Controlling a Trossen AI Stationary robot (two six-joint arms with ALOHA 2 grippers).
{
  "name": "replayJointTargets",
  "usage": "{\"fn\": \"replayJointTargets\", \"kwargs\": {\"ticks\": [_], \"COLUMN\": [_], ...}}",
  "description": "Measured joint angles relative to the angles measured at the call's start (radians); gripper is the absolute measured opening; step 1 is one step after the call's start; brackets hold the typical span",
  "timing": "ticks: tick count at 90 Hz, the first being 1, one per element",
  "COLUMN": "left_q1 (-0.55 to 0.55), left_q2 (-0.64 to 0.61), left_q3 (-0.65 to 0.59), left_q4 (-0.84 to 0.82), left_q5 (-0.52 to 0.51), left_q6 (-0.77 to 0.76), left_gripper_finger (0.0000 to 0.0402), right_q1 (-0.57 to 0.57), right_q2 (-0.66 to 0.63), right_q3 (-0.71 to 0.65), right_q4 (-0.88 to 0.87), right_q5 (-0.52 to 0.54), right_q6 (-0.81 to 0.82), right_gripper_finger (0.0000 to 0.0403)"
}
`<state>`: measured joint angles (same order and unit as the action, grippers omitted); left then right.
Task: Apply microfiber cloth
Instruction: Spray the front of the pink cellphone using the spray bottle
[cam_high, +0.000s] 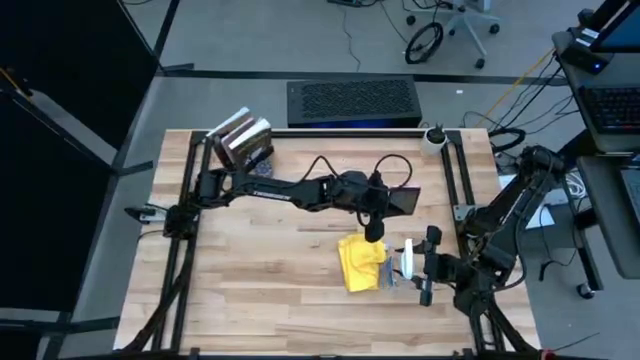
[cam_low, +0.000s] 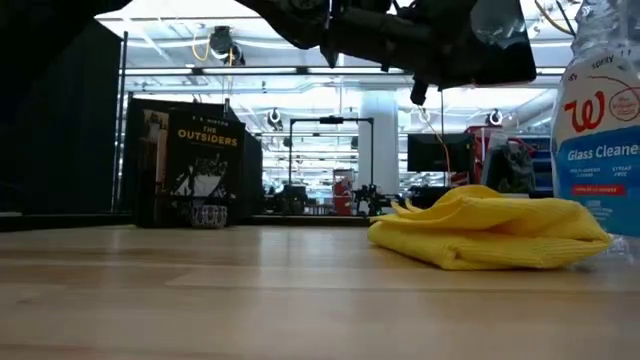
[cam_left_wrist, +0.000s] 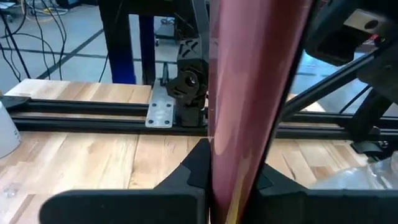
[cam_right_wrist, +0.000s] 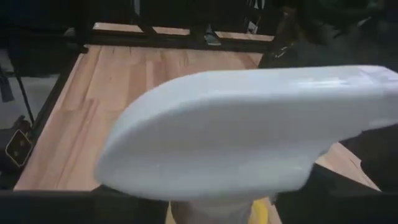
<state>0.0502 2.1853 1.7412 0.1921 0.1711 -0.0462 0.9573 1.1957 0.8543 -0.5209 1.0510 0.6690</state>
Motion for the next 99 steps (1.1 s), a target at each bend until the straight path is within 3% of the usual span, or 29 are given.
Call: {"fn": "replayJointTargets", "kwargs": {"ticks": [18, 79, 99], "left_q1": [0.000, 0.003, 0.003], "left_q2": [0.000, -0.006, -0.023], "left_q3": [0.000, -0.002, -0.002], "left_q4": [0.000, -0.055, -0.057], "left_q5": [0.000, -0.012, -0.014], "left_q6": [0.000, 0.004, 0.008], "left_gripper_finger": [0.0013, 0.0013, 0.0013], "right_q1": [0.000, 0.000, 0.000], "right_q2": [0.000, -0.015, -0.029], "right_q3": [0.000, 0.008, 0.072], "right_q4": [-0.006, -0.016, -0.123], "right_q5": [0.002, -0.079, -0.083], "right_q6": [-0.002, -0.015, -0.052], "right_gripper_finger": [0.0206, 0.0341, 0.0374]}}
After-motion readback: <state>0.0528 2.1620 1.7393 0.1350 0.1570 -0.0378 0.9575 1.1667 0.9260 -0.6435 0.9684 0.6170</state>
